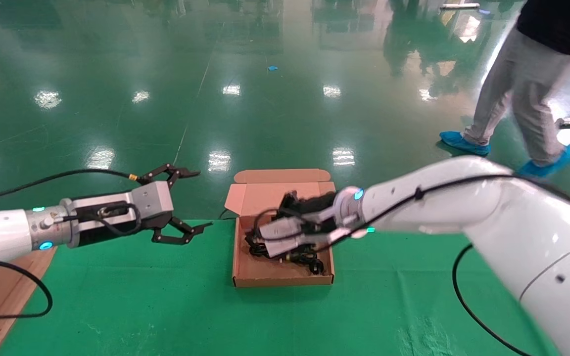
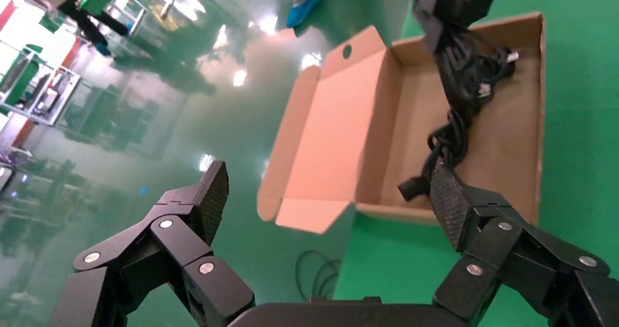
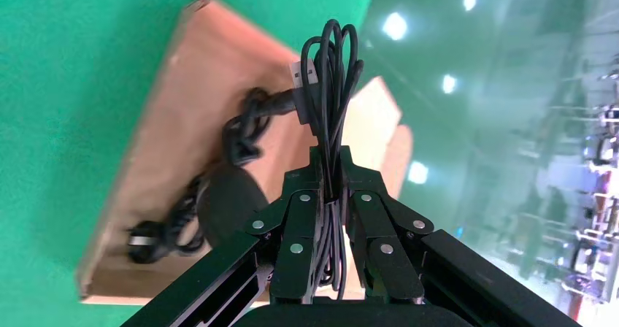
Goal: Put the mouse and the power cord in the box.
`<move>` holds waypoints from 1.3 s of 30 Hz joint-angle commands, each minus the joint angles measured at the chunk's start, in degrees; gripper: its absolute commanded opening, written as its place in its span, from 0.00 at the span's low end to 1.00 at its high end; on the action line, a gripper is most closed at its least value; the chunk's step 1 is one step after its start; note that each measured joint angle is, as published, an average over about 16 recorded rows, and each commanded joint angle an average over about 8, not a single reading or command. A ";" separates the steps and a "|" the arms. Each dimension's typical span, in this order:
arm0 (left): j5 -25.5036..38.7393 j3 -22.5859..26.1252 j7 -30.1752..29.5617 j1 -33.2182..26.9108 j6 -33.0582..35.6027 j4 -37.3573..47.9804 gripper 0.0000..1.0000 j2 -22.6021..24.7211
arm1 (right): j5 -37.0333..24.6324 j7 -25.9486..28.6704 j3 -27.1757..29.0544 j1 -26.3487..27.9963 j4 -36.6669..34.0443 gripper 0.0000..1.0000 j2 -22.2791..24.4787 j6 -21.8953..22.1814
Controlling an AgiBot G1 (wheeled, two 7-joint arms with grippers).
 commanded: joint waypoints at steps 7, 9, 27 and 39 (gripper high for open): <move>0.08 0.00 2.56 1.10 -2.27 4.90 1.00 1.67 | 1.45 2.19 -7.78 -2.14 -0.19 0.09 0.21 5.30; 0.14 0.02 2.94 1.40 -3.94 5.84 1.00 2.43 | 1.69 2.26 -9.07 -2.29 -0.54 0.34 0.26 6.22; -0.35 -0.37 3.82 3.00 -8.20 7.71 1.00 5.98 | 4.68 2.58 -13.79 -2.58 -1.17 1.00 0.33 10.13; -0.48 -2.07 0.70 4.26 -7.03 4.13 1.00 4.28 | 5.97 3.66 -11.52 -3.52 0.53 1.00 2.06 8.29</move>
